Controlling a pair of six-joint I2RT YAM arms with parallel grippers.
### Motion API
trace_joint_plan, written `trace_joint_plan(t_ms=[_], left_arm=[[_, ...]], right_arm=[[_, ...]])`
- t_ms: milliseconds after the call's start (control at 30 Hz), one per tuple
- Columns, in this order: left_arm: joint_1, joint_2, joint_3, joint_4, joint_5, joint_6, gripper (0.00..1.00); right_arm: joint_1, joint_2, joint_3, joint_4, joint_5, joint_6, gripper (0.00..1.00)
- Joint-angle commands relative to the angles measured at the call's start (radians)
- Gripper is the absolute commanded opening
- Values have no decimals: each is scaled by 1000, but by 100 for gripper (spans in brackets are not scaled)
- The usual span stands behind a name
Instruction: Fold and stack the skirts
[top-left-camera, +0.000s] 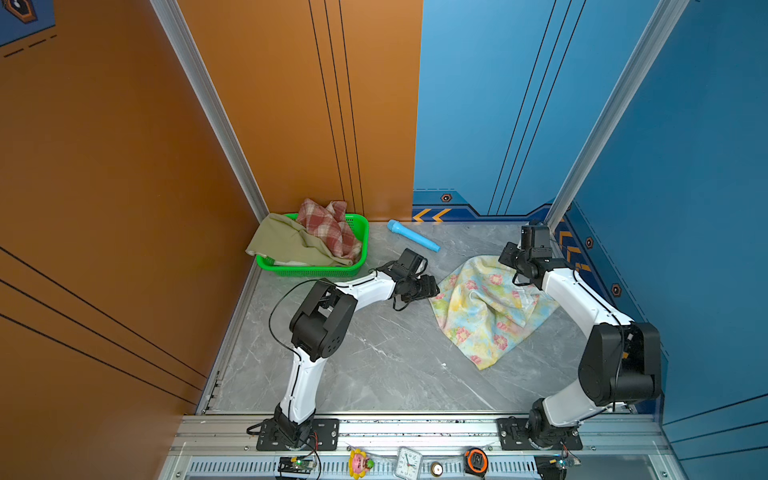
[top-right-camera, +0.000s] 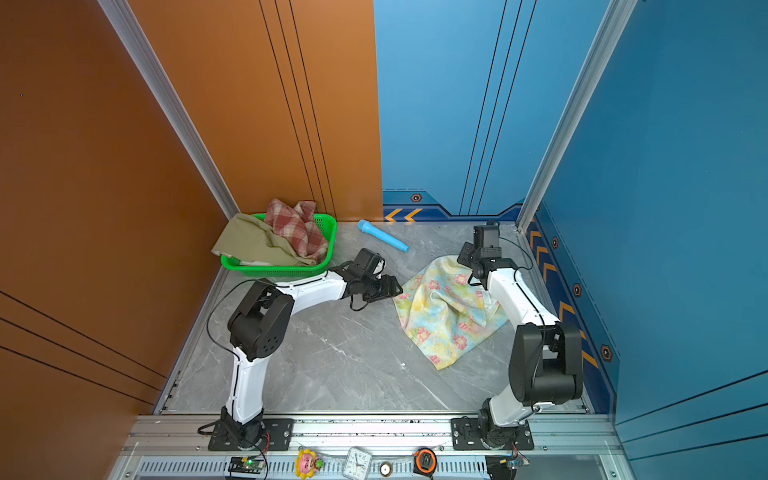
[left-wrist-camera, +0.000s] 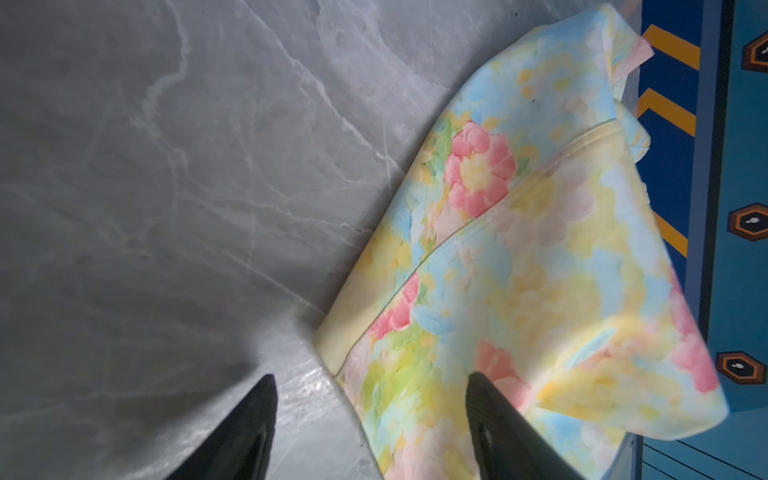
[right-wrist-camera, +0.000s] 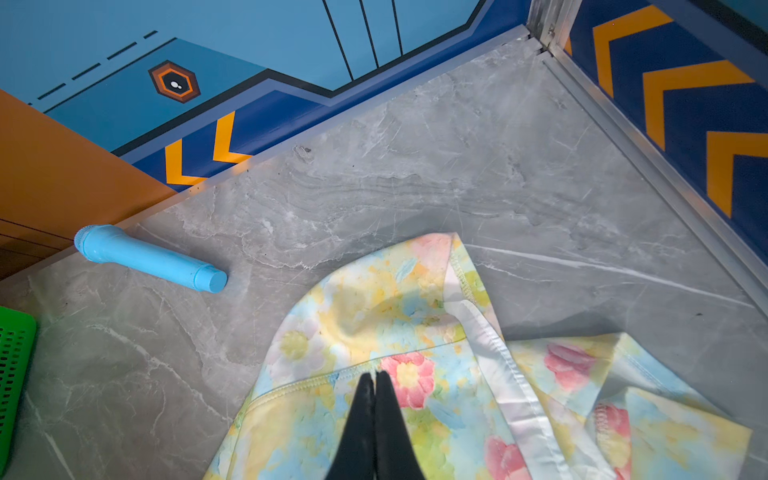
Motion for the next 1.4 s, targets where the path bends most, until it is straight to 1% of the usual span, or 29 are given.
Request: trace_joint_plan(t_ms=[0,200,233,267,300,333,367,400,433,467,500,700,833,967,1100,1133,1167,1200,1267,1300,1367], left_arm=[[-16,15,-13,28,10,-37,72],[-31,35,4,19,-2,-47,67],[-36,42,10,19,-5,-49,65],[-41,49,15,19,-7,-50,60],[-44,55,19,19,-11,-52,55],[-47,61,22,22,-15,-52,48],[-49,65,22,30,-16,-49,36],[-47,67,23,43,-10,-43,17],[-44,67,28,45,-12,-35,3],[-42,65,33,48,-17,-27,0],[-38,62,38,48,-20,-14,0],[-18,35,43,46,-31,4,0],[-10,13,29,65,-22,-1,0],[-7,7,31,68,-4,-4,0],[-6,10,34,68,12,-8,0],[-7,10,36,67,16,-8,0],[-7,10,37,67,15,-8,0],[-6,11,39,66,15,-8,0],[-6,10,45,58,15,-3,0],[-5,8,48,54,15,0,0],[-3,-4,60,35,12,11,0]], right_arm=[[-1,-44,10,-38,42,3,0],[-33,-37,3,-64,22,31,0],[-44,-31,3,-70,17,38,0],[-53,-23,2,-77,11,45,2],[-67,-13,2,-80,-4,51,5],[-81,-2,2,-81,-26,54,11],[-91,9,1,-83,-42,54,19],[-100,21,2,-87,-53,56,33],[-108,32,-1,-89,-58,58,42],[-114,43,-3,-89,-68,58,46],[-120,55,-4,-89,-81,59,47],[-140,153,16,-96,-127,52,50],[-143,219,43,-91,-161,38,48],[-146,293,84,-81,-164,20,47],[-148,372,112,-37,-195,4,46],[-145,388,113,-17,-198,1,44],[-143,400,116,7,-202,-2,41],[-143,411,115,34,-213,-4,35],[-145,420,121,68,-244,-4,8],[-146,411,117,84,-252,-8,0],[-146,364,111,86,-246,-14,0]])
